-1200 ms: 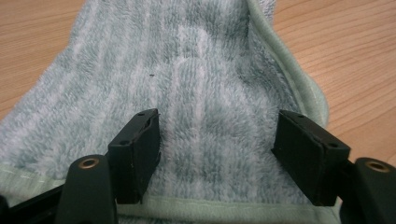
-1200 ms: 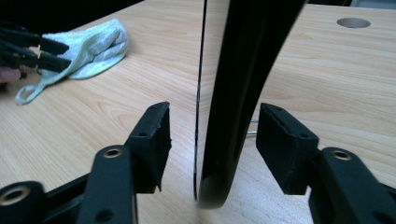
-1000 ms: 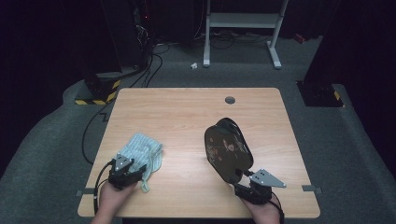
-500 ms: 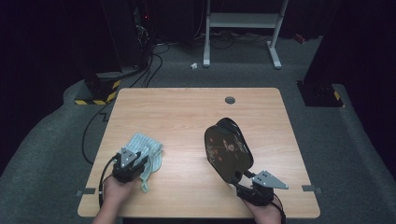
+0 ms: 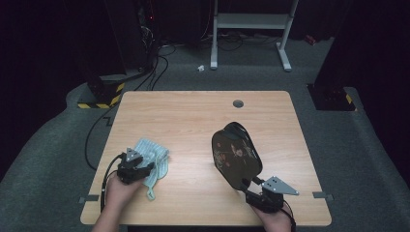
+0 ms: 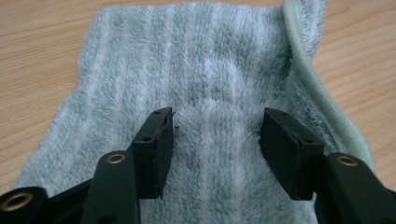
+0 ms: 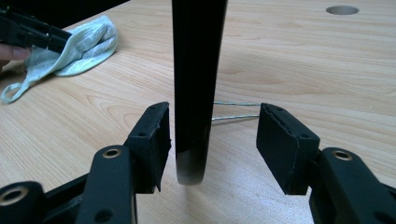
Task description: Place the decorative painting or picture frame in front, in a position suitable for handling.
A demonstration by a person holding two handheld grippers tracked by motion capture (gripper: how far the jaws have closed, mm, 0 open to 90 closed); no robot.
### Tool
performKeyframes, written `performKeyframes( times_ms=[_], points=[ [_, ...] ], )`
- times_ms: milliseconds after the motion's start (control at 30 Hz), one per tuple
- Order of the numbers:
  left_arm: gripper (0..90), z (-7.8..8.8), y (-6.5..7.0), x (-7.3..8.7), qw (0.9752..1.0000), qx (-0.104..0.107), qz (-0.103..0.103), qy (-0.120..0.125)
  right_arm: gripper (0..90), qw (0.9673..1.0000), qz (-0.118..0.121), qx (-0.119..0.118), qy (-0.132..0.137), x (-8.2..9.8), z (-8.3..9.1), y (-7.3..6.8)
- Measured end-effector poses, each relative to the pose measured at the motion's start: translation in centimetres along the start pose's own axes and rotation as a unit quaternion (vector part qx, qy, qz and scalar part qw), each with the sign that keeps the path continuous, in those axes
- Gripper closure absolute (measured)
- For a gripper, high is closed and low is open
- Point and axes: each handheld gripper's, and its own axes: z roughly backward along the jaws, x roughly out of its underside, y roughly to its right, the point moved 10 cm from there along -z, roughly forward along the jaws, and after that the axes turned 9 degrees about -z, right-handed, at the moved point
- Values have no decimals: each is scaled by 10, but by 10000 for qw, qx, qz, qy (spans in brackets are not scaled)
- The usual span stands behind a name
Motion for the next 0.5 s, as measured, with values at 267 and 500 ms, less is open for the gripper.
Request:
performKeyframes(
  times_ms=[267, 500],
  points=[
    [460, 15, 35, 9, 9971, 538, -503, 181, 445, 10000, 0, 19, 27, -1, 2, 2],
    [460, 24, 68, 7, 9897, 1186, -799, 98, 449, 10000, -47, 1, 19, 0, 2, 3]
  ],
)
